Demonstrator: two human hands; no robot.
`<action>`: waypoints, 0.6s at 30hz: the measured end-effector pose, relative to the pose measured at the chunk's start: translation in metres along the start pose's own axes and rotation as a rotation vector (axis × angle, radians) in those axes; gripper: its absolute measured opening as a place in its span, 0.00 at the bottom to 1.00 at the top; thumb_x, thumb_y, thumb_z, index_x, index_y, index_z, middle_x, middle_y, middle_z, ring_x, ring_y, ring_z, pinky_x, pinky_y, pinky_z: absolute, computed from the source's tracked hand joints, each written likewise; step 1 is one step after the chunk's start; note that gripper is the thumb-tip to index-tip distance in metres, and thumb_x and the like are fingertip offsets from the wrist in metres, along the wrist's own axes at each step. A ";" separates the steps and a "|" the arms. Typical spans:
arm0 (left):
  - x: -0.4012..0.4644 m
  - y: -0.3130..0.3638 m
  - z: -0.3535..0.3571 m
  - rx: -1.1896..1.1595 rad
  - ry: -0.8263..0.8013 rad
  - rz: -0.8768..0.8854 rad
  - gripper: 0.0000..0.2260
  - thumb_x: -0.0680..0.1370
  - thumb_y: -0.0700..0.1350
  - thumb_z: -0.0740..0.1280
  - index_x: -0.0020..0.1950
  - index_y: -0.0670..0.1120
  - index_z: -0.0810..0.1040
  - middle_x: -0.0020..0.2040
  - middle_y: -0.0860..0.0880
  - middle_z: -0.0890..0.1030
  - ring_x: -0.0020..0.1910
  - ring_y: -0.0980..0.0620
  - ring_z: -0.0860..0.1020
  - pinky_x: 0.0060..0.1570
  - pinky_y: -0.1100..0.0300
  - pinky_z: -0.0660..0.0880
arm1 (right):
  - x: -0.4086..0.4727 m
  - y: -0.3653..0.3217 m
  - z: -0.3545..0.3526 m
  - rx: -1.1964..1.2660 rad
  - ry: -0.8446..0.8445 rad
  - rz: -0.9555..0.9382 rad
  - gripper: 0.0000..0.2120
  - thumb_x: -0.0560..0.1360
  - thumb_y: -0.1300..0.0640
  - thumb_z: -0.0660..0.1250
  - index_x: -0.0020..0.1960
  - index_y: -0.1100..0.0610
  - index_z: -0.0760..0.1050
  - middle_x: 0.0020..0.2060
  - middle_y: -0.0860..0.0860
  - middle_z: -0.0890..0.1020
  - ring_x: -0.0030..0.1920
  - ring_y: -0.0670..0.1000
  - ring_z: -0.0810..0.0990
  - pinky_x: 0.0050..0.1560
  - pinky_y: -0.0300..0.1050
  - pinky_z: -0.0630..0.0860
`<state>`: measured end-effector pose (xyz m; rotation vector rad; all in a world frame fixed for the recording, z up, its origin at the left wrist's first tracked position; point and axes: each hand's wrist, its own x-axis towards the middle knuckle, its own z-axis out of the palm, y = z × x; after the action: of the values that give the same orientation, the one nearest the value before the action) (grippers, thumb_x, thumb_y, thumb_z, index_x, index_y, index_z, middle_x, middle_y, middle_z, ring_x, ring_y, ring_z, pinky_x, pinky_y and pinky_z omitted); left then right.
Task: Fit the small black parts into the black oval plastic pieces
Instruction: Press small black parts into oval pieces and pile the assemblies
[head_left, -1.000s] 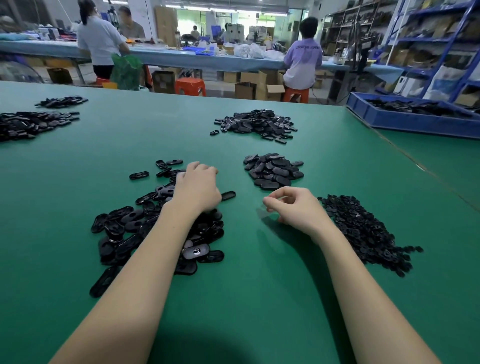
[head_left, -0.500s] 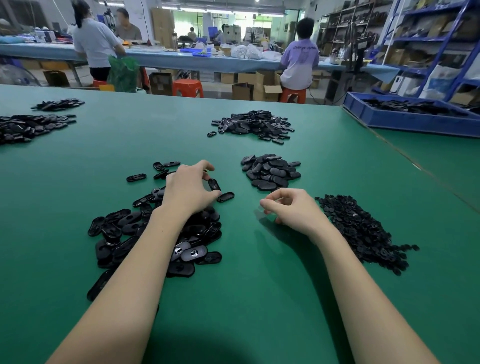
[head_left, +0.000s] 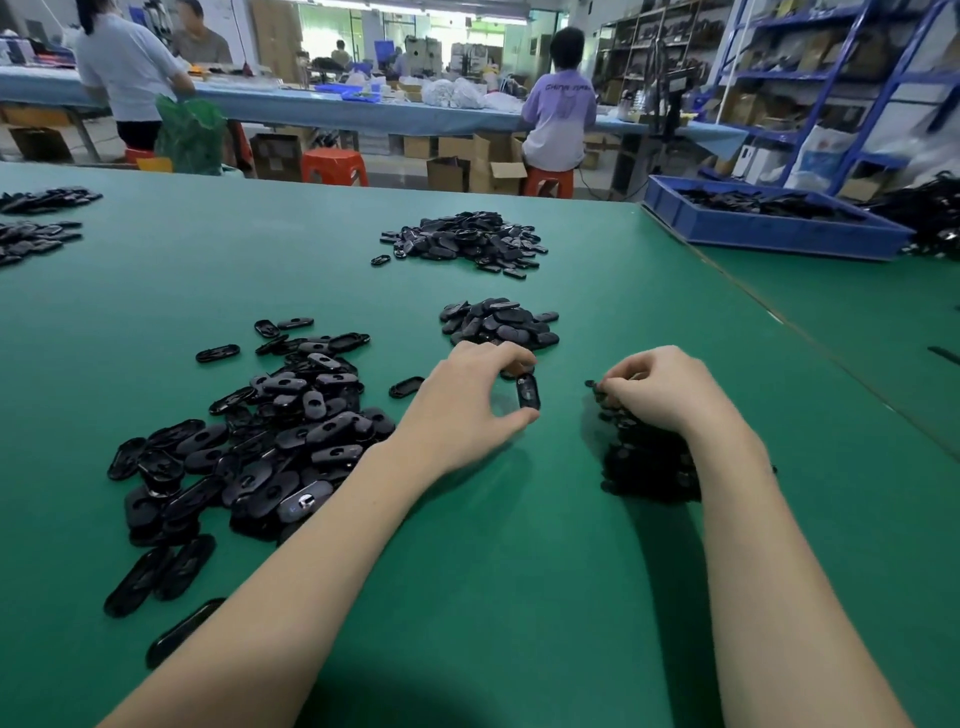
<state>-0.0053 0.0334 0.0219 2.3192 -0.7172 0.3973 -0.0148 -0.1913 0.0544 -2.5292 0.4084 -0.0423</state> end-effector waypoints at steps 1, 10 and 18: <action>-0.001 0.001 0.001 0.004 -0.007 -0.004 0.21 0.73 0.49 0.76 0.64 0.52 0.77 0.57 0.55 0.81 0.61 0.55 0.72 0.63 0.59 0.69 | -0.001 0.002 -0.002 -0.035 0.013 0.023 0.06 0.75 0.51 0.69 0.46 0.44 0.84 0.48 0.46 0.86 0.54 0.53 0.81 0.57 0.49 0.78; -0.002 -0.002 0.002 -0.005 -0.017 -0.026 0.21 0.73 0.50 0.75 0.65 0.54 0.77 0.59 0.57 0.79 0.61 0.57 0.72 0.63 0.59 0.69 | -0.006 0.003 0.004 -0.178 0.056 0.116 0.05 0.70 0.49 0.77 0.46 0.41 0.85 0.51 0.46 0.85 0.52 0.53 0.80 0.48 0.43 0.71; -0.003 0.002 0.005 -0.123 0.028 -0.065 0.20 0.73 0.43 0.76 0.65 0.48 0.80 0.54 0.50 0.76 0.45 0.55 0.77 0.50 0.71 0.72 | -0.005 -0.003 0.011 0.112 0.030 -0.021 0.03 0.74 0.50 0.72 0.43 0.45 0.85 0.44 0.43 0.86 0.51 0.49 0.82 0.49 0.44 0.78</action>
<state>-0.0081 0.0301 0.0177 2.2107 -0.6332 0.3457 -0.0170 -0.1818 0.0474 -2.4248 0.3813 -0.1088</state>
